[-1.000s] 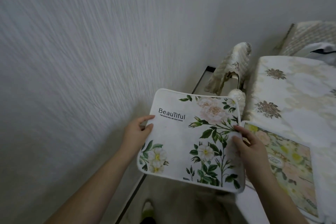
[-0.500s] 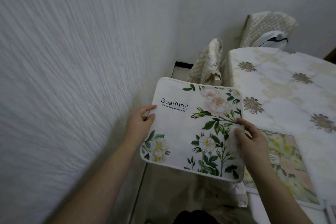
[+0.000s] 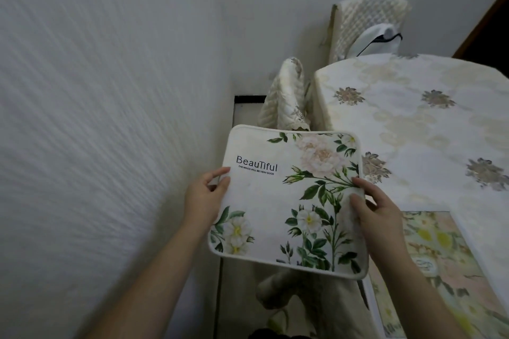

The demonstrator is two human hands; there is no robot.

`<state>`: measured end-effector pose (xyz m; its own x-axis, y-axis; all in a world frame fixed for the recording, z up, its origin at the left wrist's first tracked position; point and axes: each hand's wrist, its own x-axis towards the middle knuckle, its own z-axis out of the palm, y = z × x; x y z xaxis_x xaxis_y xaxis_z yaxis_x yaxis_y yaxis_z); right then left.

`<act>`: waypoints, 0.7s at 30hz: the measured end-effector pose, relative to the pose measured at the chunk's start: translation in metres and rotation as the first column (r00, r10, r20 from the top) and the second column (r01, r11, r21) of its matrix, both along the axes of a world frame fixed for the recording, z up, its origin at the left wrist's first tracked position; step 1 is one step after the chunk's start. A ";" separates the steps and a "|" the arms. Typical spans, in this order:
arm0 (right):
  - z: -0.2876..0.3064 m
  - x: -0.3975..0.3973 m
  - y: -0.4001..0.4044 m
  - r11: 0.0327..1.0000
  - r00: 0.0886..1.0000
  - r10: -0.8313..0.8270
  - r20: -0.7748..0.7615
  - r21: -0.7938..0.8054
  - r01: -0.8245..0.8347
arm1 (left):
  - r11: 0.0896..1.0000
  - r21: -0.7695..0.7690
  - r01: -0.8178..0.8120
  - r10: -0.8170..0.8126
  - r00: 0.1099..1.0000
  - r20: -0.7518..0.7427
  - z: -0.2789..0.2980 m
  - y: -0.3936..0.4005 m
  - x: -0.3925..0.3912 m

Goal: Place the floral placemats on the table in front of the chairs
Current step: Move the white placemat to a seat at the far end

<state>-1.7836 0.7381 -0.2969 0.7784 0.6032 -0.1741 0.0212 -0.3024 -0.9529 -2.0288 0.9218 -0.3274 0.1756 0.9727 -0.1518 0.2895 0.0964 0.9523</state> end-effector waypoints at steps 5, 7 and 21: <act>0.004 0.025 0.020 0.997 0.997 -0.073 -0.027 0.016 0.073 | 0.996 -0.012 0.083 -0.083 0.996 -0.008 0.011 0.040 0.038; 0.007 0.033 0.024 0.992 0.992 -0.121 -0.043 0.036 0.123 | 0.992 -0.023 0.126 -0.126 0.992 0.004 0.017 0.055 0.057; 0.011 0.090 0.081 0.872 0.872 -0.488 -0.042 0.019 0.489 | 0.821 0.023 0.570 -0.571 0.819 0.061 0.030 0.199 0.231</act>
<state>-1.6931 0.8193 -0.2864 0.9687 0.1530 -0.1957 -0.1559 -0.2389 -0.9584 -1.7973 1.1204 -0.2972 0.7083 0.6959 -0.1186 0.2320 -0.0708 0.9701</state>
